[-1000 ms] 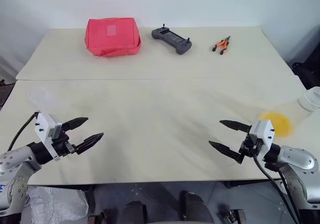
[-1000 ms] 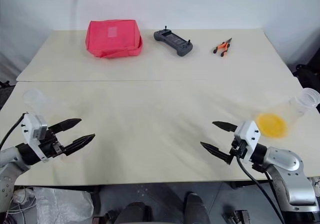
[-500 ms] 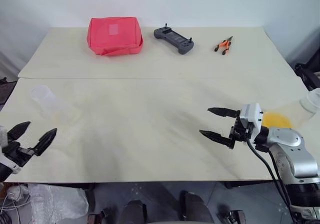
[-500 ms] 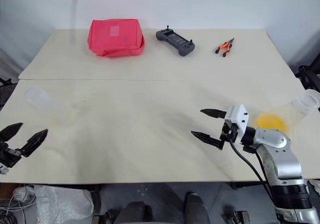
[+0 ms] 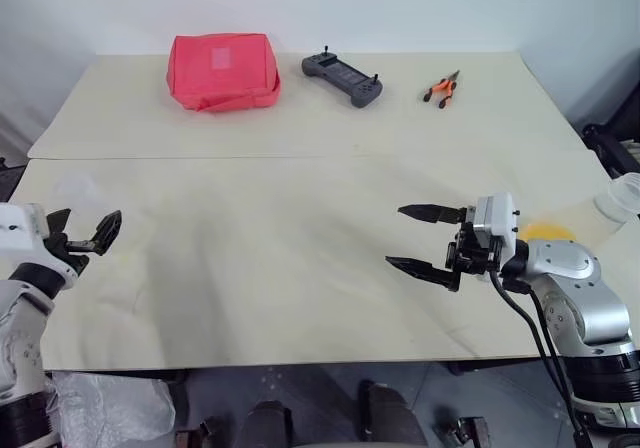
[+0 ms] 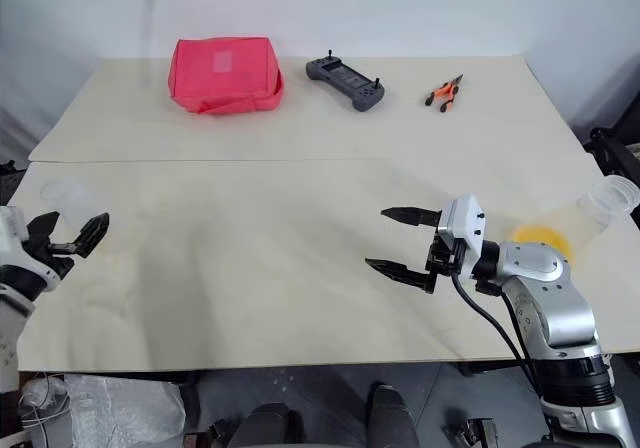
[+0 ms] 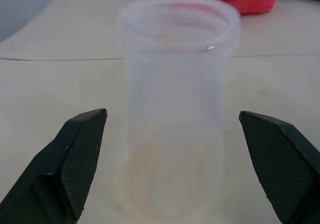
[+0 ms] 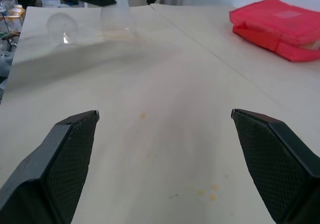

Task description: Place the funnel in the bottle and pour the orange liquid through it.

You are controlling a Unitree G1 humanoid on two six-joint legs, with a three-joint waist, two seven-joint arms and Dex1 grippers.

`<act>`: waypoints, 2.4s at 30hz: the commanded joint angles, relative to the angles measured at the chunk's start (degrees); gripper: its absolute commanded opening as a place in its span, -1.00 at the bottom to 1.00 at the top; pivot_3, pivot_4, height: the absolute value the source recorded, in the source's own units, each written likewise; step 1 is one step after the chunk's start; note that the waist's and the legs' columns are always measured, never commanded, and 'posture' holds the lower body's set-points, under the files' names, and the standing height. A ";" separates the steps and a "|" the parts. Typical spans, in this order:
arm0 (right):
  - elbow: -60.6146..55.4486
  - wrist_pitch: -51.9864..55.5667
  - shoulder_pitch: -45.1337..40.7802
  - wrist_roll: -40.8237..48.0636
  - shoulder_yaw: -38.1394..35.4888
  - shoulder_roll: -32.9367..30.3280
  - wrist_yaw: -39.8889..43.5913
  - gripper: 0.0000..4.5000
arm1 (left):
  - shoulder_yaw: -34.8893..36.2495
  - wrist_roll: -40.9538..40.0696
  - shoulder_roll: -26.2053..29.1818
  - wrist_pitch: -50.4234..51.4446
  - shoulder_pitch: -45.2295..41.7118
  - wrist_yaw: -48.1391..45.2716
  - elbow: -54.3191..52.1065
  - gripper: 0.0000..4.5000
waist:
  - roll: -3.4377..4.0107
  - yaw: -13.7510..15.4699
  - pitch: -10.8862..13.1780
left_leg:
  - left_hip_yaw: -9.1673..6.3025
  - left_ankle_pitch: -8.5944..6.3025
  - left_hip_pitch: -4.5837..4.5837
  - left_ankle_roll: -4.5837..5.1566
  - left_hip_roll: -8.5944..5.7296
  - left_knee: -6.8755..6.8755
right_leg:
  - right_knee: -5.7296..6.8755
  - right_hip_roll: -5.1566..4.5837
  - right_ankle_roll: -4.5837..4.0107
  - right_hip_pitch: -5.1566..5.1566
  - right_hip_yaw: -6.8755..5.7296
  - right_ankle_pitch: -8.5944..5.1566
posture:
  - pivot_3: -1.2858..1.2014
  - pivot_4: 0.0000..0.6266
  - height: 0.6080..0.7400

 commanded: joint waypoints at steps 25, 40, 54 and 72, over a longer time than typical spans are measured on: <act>-2.62 -1.17 1.30 0.52 -3.70 -1.93 -0.57 1.00 | -10.63 0.48 6.71 -6.96 -16.23 -16.30 6.70 0.09 | -0.11 0.62 0.03 | 0.36 -0.01 -0.06 -0.07 0.18 0.17 | 0.05 -0.06 0.16 -0.12 -0.50 0.09 | 0.03 -0.52 1.00; -4.62 -2.22 7.11 -0.17 -8.64 -4.95 -1.99 1.00 | -35.67 5.08 -10.43 -11.98 -42.68 -38.46 22.46 0.09 | -0.14 0.56 0.06 | 0.47 -0.06 -0.19 -0.01 0.16 0.54 | 0.01 -0.04 0.36 -0.08 -0.50 0.20 | 0.03 -0.52 1.00; -15.05 -1.59 19.16 0.68 -13.70 -3.86 -10.08 1.00 | -40.68 10.87 -23.10 -25.30 -52.87 -49.57 41.83 0.09 | -0.21 1.36 0.10 | 0.49 -0.08 -0.30 0.04 0.17 0.77 | -0.02 -0.04 0.51 -0.08 -0.50 0.30 | 0.03 -0.52 1.00; -15.38 -1.77 18.74 0.69 -12.86 -4.24 -12.14 1.00 | -41.33 12.44 -25.69 -26.26 -49.26 -53.36 40.85 0.97 | -0.23 1.62 0.11 | 0.49 -0.09 -0.32 0.06 0.17 0.81 | -0.03 -0.04 0.51 -0.07 -0.49 0.31 | 0.03 -0.52 1.00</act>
